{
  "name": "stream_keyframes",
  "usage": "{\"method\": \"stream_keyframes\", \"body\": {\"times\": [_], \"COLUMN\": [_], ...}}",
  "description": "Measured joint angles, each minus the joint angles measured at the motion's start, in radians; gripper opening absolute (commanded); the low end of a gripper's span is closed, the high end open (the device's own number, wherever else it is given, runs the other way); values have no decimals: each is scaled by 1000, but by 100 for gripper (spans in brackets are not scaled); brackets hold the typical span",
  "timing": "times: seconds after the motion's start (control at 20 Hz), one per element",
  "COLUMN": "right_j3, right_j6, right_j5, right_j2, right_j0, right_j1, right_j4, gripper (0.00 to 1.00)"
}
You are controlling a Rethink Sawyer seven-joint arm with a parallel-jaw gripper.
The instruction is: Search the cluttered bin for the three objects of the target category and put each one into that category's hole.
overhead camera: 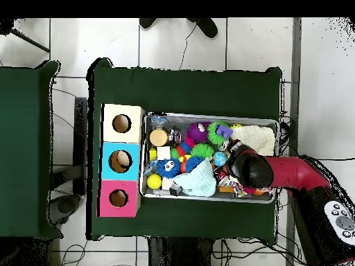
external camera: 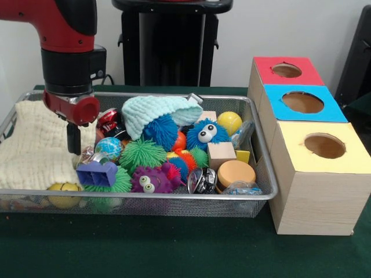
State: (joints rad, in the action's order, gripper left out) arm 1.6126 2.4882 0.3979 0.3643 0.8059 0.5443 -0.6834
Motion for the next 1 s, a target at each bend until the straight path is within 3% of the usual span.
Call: {"method": "stream_keyframes", "body": {"times": [0.7,0.75,1.0], "right_j3": [-13,-13,-13], "right_j6": [0,0,0], "right_j5": [4,10,24], "right_j2": [2,4,8], "right_j0": [10,22,35], "right_j1": [-22,-22,-23], "right_j4": [4,5,8], "gripper": [0,100,100]}}
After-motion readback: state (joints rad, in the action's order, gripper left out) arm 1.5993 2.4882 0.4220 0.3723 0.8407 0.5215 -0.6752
